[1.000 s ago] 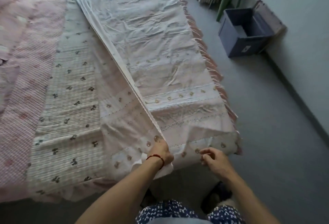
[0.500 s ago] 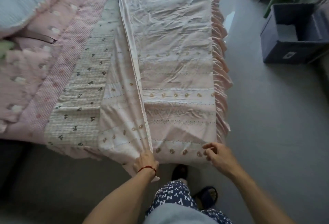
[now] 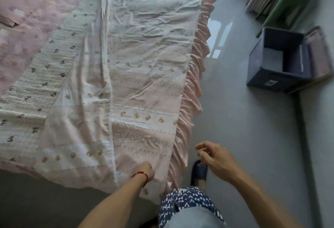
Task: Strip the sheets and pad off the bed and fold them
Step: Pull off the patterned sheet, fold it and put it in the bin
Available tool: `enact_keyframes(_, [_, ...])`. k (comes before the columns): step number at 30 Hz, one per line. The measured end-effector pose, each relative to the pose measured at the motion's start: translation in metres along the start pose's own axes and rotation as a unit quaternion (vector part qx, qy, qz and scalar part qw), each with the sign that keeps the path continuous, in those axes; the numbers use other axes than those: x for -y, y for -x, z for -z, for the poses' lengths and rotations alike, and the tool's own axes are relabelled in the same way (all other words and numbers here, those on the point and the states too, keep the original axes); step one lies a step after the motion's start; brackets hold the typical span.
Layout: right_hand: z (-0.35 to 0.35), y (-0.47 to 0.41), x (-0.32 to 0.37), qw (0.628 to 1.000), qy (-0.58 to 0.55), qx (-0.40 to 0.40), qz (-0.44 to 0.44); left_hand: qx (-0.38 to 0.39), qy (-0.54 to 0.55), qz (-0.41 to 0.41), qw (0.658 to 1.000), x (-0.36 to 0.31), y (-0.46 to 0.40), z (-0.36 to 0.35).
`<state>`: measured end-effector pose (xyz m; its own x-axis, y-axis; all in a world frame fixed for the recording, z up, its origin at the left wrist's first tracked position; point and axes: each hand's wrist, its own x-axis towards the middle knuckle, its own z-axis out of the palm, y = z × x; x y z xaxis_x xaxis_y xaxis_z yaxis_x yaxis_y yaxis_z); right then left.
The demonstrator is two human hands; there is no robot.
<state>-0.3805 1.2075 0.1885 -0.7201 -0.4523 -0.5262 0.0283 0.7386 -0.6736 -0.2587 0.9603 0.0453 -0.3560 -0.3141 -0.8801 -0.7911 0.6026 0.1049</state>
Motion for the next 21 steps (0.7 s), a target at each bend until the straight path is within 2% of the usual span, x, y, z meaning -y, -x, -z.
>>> enact_keyframes(4, [0.107,-0.047,-0.022,0.999,0.000,-0.036,-0.011,-0.125,0.155,-0.100,0.975,-0.163,0.007,0.053])
enact_keyframes(9, [0.216,-0.118,-0.036,0.983,-0.141,-0.115,-0.034,-0.196,0.234,-0.225,0.925,-0.322,0.032,0.118])
enact_keyframes(11, [0.258,-0.151,-0.045,0.977,-0.173,-0.118,-0.031,-0.210,0.244,-0.259,0.911,-0.382,0.032,0.147])
enact_keyframes(16, [0.361,-0.249,-0.060,0.980,-0.170,-0.107,-0.001,-0.250,0.240,-0.282,0.895,-0.514,0.009,0.216])
enact_keyframes(21, [0.478,-0.345,-0.042,0.984,-0.160,-0.071,0.037,-0.289,0.202,-0.263,0.898,-0.625,0.000,0.287])
